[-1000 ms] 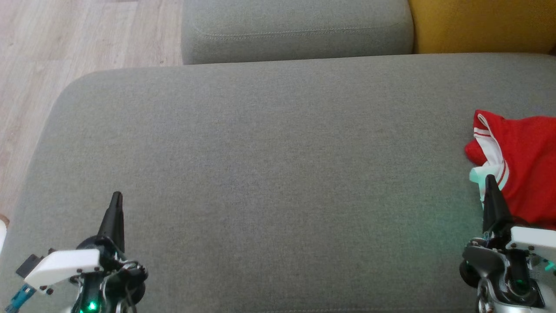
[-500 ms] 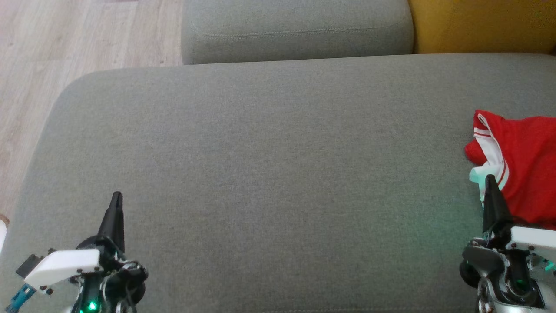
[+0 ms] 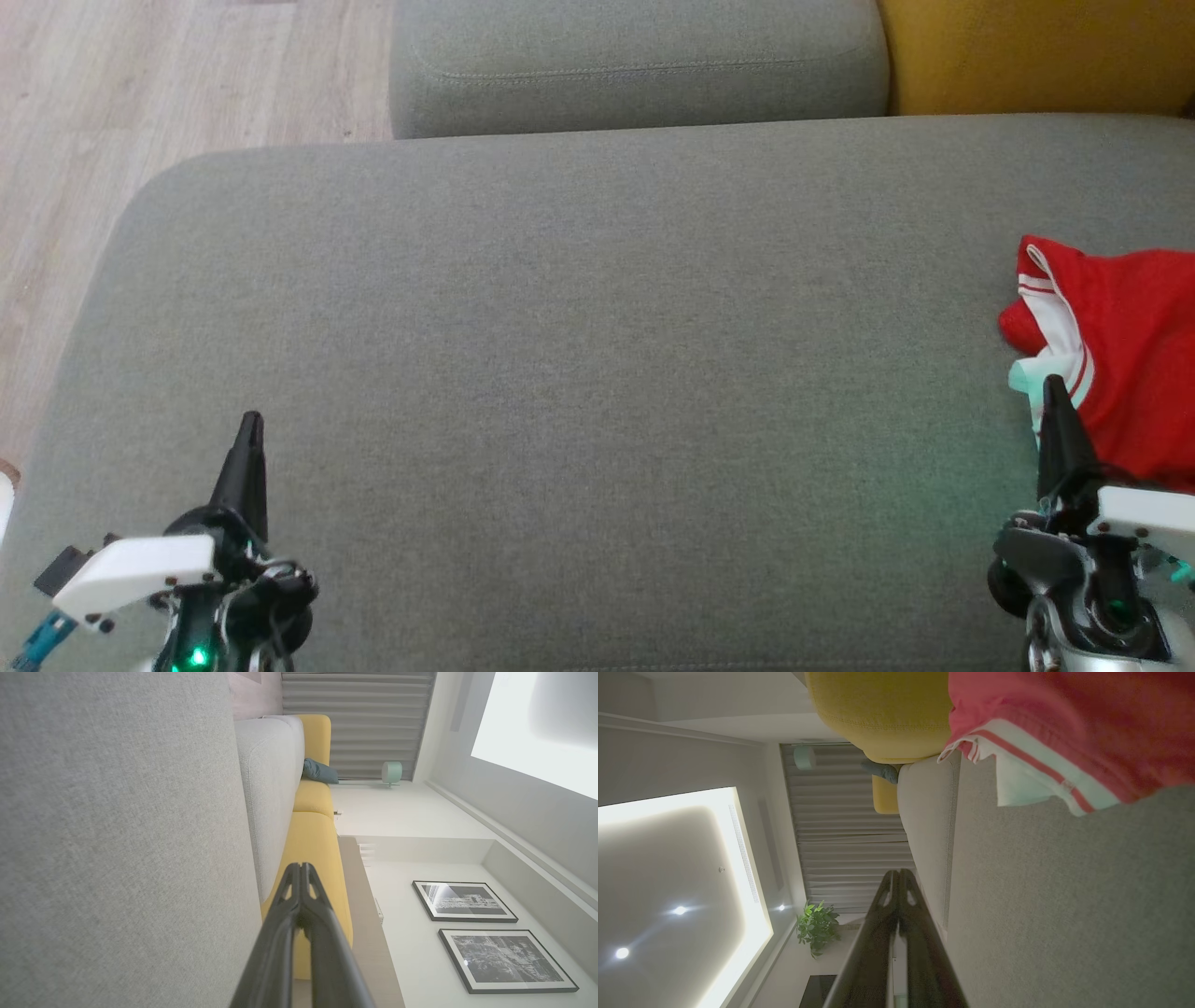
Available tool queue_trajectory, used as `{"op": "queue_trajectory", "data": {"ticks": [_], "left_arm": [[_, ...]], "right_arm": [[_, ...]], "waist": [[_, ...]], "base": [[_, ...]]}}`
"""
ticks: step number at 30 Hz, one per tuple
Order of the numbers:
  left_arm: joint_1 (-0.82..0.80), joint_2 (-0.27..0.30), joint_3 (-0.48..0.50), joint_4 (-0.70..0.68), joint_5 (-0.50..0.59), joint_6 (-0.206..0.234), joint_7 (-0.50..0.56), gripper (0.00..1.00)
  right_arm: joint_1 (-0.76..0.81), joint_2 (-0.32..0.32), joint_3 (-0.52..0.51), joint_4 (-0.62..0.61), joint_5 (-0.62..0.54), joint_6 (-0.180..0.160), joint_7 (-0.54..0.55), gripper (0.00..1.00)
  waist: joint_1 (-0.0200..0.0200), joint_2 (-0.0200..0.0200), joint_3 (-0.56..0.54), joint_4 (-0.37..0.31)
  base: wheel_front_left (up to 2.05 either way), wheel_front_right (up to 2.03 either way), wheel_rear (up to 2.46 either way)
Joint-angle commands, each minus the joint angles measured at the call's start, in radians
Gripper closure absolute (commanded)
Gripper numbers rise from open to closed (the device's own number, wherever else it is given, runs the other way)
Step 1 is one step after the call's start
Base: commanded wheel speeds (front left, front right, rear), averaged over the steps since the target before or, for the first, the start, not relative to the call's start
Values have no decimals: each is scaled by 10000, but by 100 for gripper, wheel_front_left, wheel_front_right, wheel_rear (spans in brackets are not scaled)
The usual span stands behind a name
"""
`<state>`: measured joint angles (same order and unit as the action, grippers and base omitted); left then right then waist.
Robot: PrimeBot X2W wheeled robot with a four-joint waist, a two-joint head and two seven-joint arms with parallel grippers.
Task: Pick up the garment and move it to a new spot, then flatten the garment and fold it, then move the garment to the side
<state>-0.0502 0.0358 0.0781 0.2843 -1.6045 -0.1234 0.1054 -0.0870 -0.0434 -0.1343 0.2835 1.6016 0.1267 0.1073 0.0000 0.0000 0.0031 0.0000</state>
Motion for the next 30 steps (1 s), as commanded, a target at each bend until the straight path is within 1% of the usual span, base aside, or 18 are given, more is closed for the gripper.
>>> {"op": "queue_trajectory", "data": {"ticks": [1,30], "left_arm": [[-578,144,353,-393,-45,-73,76,100],[-578,144,353,-393,-45,-73,76,100]], "right_arm": [[-209,-68,208,-388,73,40,57,100],[-209,-68,209,-388,73,40,57,100]], "waist": [[0,0,0,0],[0,0,0,0]], "base": [[0,0,0],[0,0,0]]}}
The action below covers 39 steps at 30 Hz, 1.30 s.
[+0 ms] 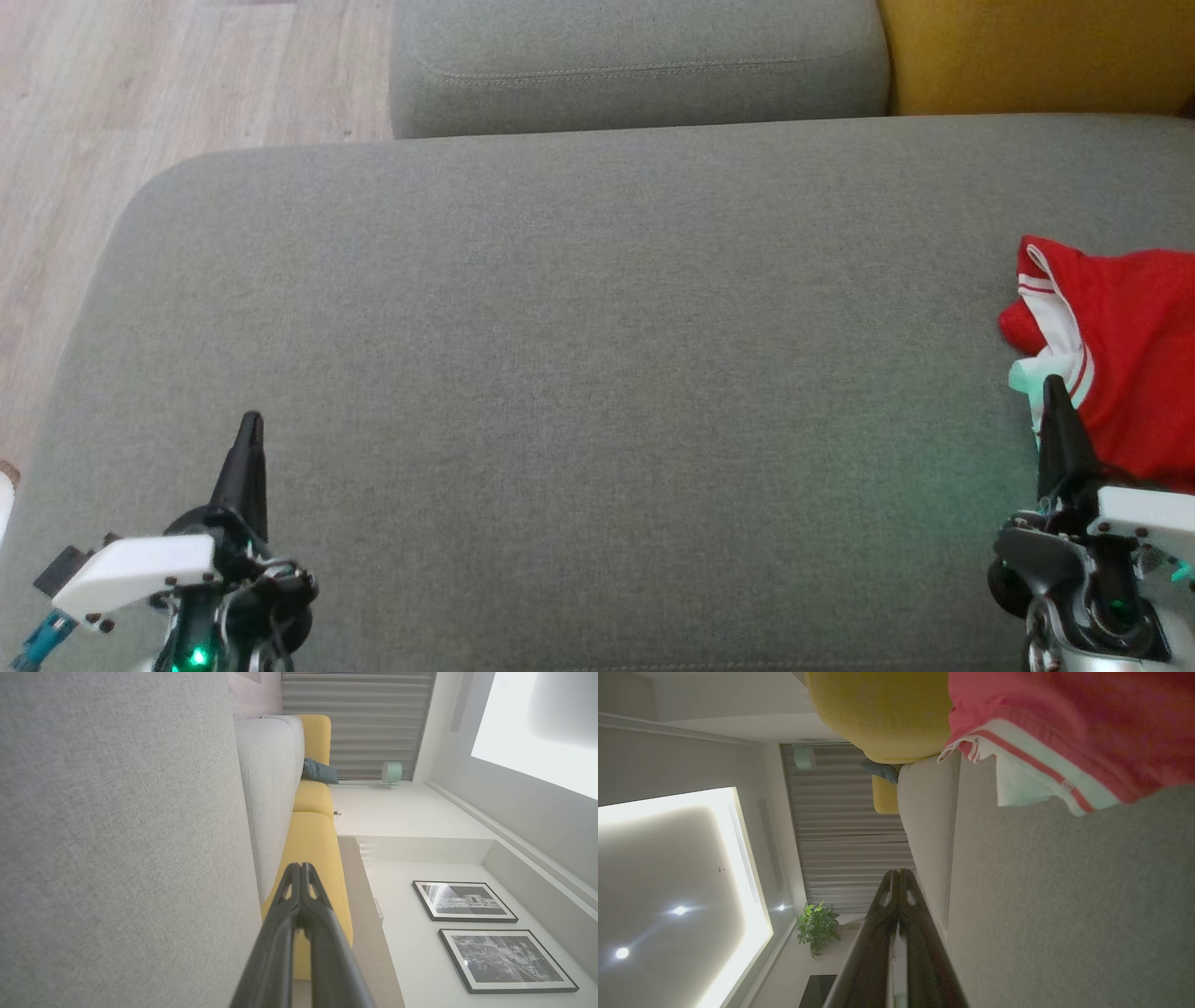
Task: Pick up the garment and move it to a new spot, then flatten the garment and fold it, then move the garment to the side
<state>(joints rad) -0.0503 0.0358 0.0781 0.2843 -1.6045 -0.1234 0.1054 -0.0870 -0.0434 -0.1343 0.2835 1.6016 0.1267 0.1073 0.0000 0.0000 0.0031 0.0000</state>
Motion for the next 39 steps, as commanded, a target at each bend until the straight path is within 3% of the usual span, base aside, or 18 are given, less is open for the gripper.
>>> {"op": "queue_trajectory", "data": {"ticks": [1,39], "left_arm": [[-577,144,353,-393,-45,-73,76,100],[-577,144,353,-393,-45,-73,76,100]], "right_arm": [[-209,-68,209,-388,73,40,57,100],[-209,-68,209,-388,73,40,57,100]], "waist": [[0,0,0,0],[0,0,0,0]], "base": [[0,0,0],[0,0,0]]}}
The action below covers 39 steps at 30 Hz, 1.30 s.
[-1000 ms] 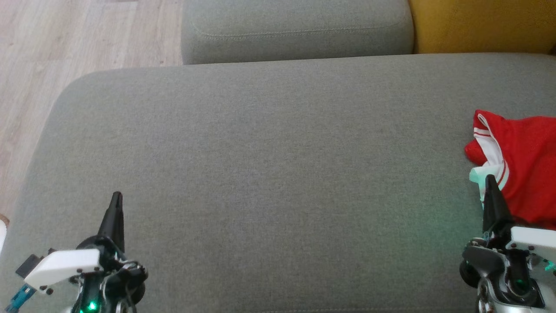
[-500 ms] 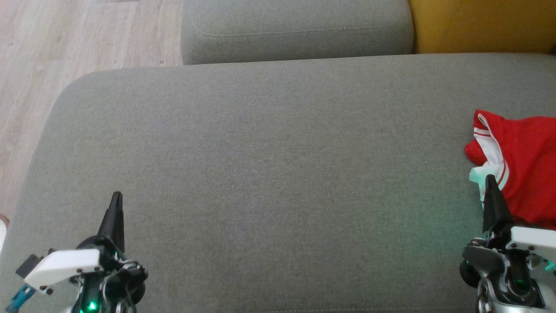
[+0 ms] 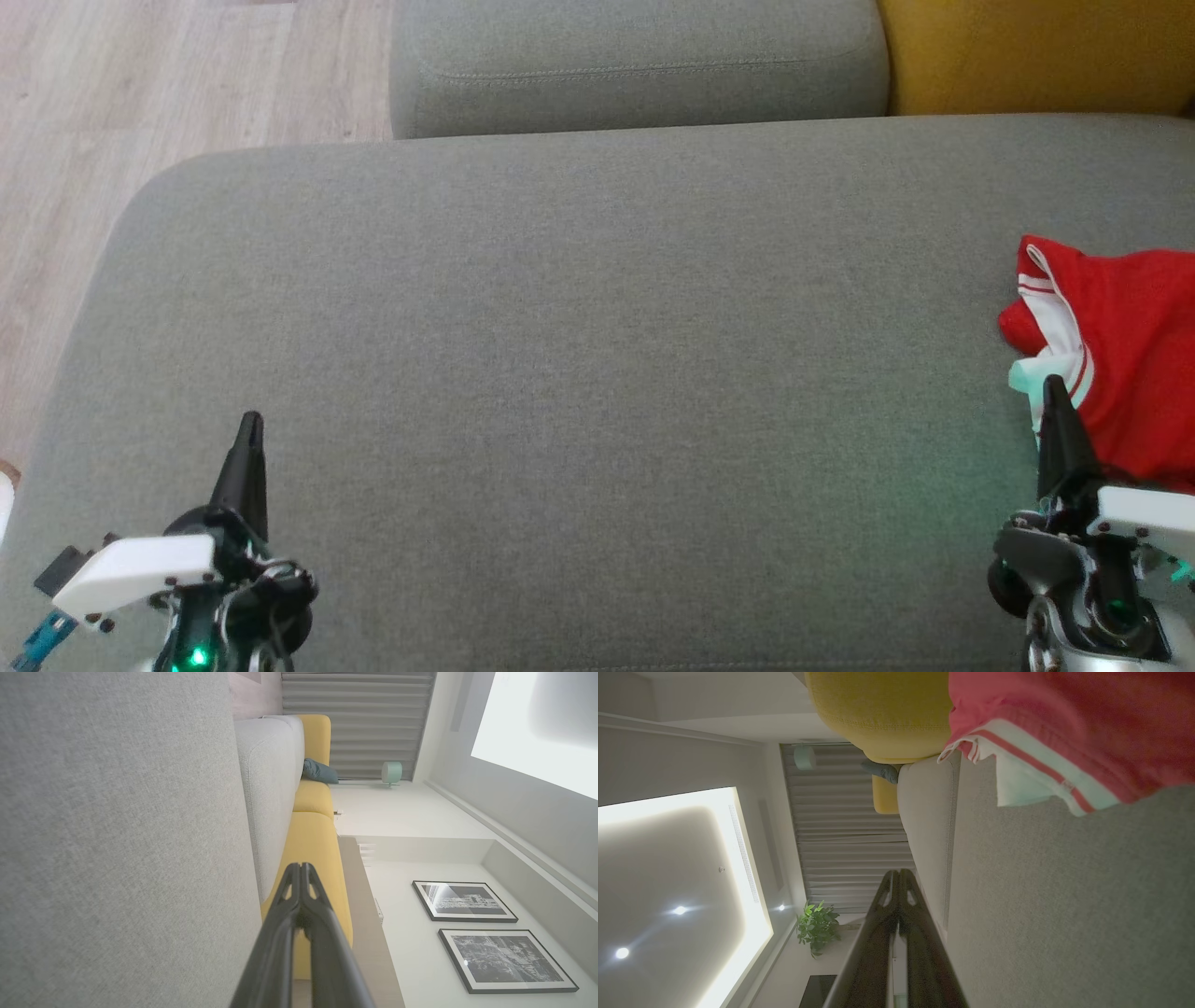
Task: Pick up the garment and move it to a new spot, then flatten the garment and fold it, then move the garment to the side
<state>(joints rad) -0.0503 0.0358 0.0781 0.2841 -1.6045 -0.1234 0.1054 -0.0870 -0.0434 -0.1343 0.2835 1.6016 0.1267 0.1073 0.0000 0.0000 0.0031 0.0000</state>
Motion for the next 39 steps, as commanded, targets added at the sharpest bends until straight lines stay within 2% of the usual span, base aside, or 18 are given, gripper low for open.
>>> {"op": "queue_trajectory", "data": {"ticks": [1,39], "left_arm": [[-577,144,353,-391,-45,-73,76,100],[-577,144,353,-392,-45,-73,76,100]], "right_arm": [[-209,-68,209,-388,73,40,57,100],[-209,-68,209,-388,73,40,57,100]], "waist": [[0,0,0,0],[0,0,0,0]], "base": [[0,0,0],[0,0,0]]}}
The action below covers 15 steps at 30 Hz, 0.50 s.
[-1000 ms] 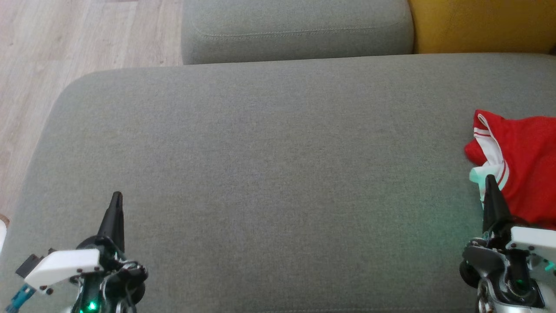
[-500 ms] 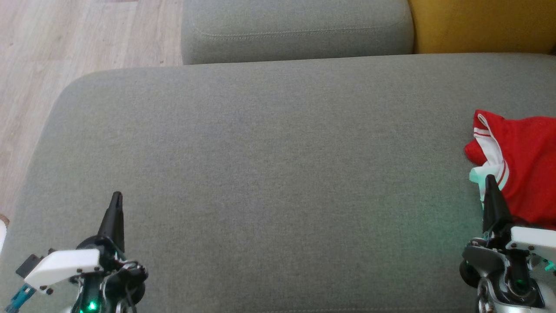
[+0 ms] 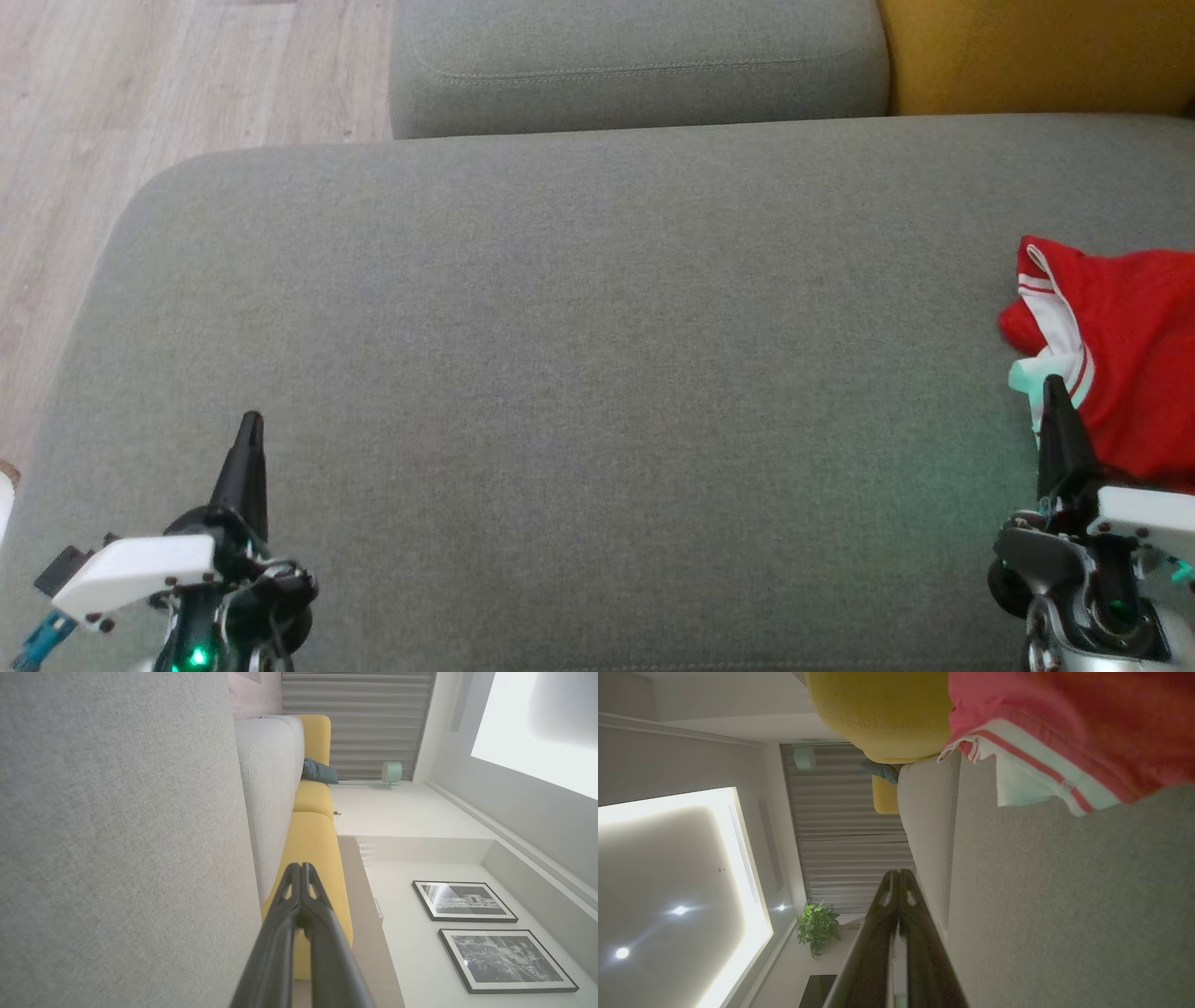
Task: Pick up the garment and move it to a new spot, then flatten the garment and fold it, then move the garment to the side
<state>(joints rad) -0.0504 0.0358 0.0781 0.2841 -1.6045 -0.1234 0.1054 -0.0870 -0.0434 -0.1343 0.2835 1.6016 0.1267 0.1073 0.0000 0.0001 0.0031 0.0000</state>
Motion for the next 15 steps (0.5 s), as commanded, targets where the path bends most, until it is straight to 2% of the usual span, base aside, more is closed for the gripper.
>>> {"op": "queue_trajectory", "data": {"ticks": [1,15], "left_arm": [[-576,144,353,-392,-45,-73,75,100],[-576,144,353,-392,-45,-73,75,100]], "right_arm": [[-209,-68,209,-388,73,40,57,100],[-209,-68,209,-388,73,40,57,100]], "waist": [[0,-1,0,0],[0,-1,0,0]], "base": [[0,0,0],[0,0,0]]}}
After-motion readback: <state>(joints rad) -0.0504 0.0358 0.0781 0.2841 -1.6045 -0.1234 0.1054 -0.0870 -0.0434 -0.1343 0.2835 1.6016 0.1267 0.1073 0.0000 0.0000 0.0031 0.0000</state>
